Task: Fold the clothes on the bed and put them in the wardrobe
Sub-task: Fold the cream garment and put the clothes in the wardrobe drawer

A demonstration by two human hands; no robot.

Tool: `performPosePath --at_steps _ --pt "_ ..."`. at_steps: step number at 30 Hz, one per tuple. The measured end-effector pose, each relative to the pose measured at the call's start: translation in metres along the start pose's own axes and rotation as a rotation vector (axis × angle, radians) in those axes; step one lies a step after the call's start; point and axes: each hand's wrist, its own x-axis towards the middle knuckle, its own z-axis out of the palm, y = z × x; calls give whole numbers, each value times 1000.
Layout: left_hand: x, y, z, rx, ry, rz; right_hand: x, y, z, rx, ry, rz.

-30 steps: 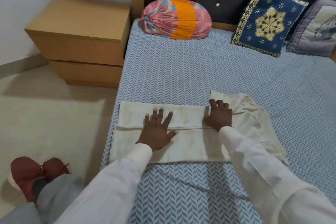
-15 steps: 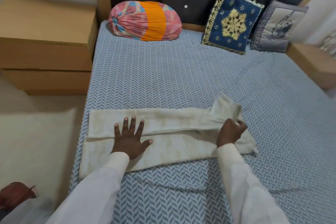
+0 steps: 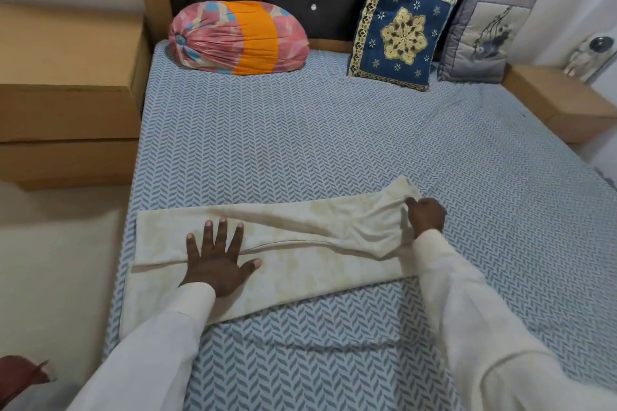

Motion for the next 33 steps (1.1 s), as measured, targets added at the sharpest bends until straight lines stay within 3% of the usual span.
performPosePath --at_steps 4,6,8,12,15,17,20,23,26,33 --pt "1 0 -1 -3 -19 -4 94 15 27 -219 -145 103" --pt "2 0 -1 -7 -29 -7 87 3 23 -210 -200 127" --pt "2 0 -1 -7 -34 -5 79 -12 20 -240 -206 27" --pt "2 0 -1 -11 -36 -2 56 -34 10 -179 -22 -11" --pt "2 0 -1 -15 -41 -2 64 -29 17 -264 -124 3" --pt "2 0 -2 -14 -46 -6 57 -31 21 -166 -96 24" --pt "1 0 -2 -16 -50 -7 16 -41 29 -226 75 -212" --pt "1 0 -3 -22 -51 -7 -20 -39 47 -363 -209 -541" --pt "-1 0 -4 -26 -52 -5 -35 -16 57 -617 -453 -601" --pt "-2 1 -4 -22 -47 -4 -28 33 16 -456 -129 -491"
